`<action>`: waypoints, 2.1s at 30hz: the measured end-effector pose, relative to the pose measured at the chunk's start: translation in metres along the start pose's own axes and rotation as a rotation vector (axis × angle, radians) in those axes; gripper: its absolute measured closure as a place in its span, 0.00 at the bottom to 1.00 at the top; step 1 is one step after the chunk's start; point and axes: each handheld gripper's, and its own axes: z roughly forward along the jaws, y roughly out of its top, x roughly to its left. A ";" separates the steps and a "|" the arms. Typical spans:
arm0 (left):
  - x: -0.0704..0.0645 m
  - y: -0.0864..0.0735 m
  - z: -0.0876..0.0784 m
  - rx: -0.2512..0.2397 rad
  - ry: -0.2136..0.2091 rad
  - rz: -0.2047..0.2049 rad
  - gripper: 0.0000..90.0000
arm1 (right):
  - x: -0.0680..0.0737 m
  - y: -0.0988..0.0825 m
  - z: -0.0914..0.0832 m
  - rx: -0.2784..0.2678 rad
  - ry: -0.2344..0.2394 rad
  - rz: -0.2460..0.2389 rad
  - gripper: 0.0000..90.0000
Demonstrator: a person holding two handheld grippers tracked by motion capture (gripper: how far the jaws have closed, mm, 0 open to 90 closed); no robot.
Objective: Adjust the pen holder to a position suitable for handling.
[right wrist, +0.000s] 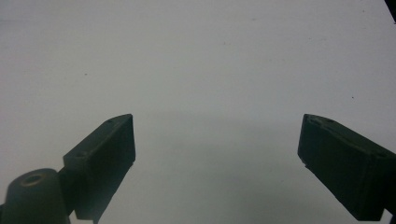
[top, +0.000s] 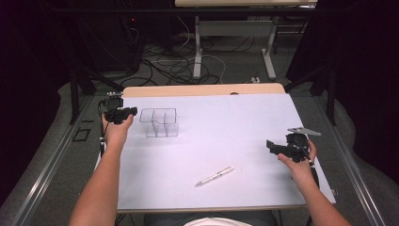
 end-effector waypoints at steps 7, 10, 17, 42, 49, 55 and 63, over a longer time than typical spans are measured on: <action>-0.006 -0.002 0.008 0.057 0.022 -0.001 0.87 | 0.000 -0.001 0.001 0.007 0.000 -0.010 0.12; -0.006 -0.003 0.011 0.071 0.018 -0.001 0.92 | 0.000 -0.001 0.001 0.010 0.004 -0.018 0.12; -0.010 -0.004 0.012 0.085 0.011 0.017 0.99 | 0.001 -0.001 0.002 0.013 0.003 -0.016 0.12; -0.017 -0.008 0.014 0.085 0.007 0.019 1.00 | 0.002 -0.001 0.003 0.017 0.016 -0.019 0.12; -0.018 -0.007 0.013 0.095 0.011 0.018 1.00 | 0.003 -0.001 0.004 0.020 0.017 -0.017 0.12; -0.027 -0.007 0.014 0.101 -0.009 0.017 1.00 | 0.003 -0.002 0.005 0.023 0.020 -0.017 0.13; -0.047 -0.004 0.019 0.129 -0.048 0.037 1.00 | 0.003 -0.002 0.005 0.027 0.021 -0.017 0.13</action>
